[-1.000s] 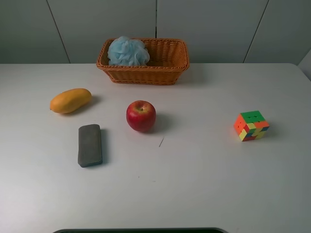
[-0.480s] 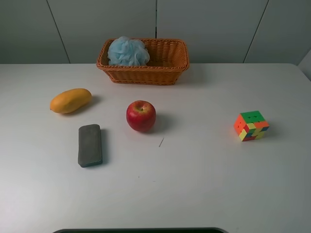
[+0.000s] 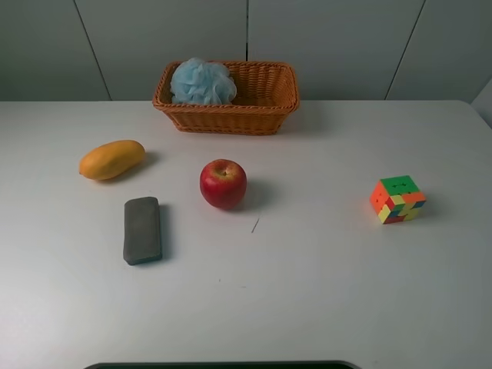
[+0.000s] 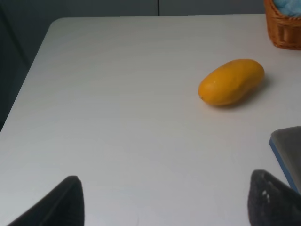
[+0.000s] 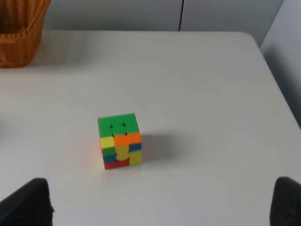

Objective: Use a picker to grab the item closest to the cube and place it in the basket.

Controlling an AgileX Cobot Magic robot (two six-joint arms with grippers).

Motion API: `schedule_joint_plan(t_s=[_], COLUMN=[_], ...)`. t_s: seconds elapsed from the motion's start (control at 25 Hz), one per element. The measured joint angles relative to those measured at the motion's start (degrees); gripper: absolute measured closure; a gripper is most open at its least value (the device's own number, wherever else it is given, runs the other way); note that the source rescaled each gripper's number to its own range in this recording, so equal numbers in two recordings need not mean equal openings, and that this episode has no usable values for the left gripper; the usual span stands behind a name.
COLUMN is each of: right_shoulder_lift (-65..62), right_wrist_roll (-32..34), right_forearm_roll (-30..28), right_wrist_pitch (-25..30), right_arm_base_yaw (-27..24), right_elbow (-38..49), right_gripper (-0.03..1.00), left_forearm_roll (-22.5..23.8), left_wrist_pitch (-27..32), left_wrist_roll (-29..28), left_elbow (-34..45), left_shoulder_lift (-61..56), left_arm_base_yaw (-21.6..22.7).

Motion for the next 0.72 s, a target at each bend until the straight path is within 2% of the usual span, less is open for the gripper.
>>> schedule_joint_plan(t_s=[0.2, 0.72], right_shoulder_lift=[-0.11, -0.22], right_wrist_roll=[2.37, 2.91], right_forearm_roll=[-1.09, -1.34], right_wrist_pitch=[-0.63, -0.75], right_arm_base_yaw=[0.0, 0.0], right_elbow=[0.01, 0.01], right_gripper=[-0.03, -0.03], left_forearm_roll=[0.0, 0.0], left_wrist_pitch=[0.0, 0.0], left_wrist_roll=[0.0, 0.0], left_elbow=[0.0, 0.0], left_shoulder_lift=[0.0, 0.0], left_arm_base_yaw=[0.0, 0.0])
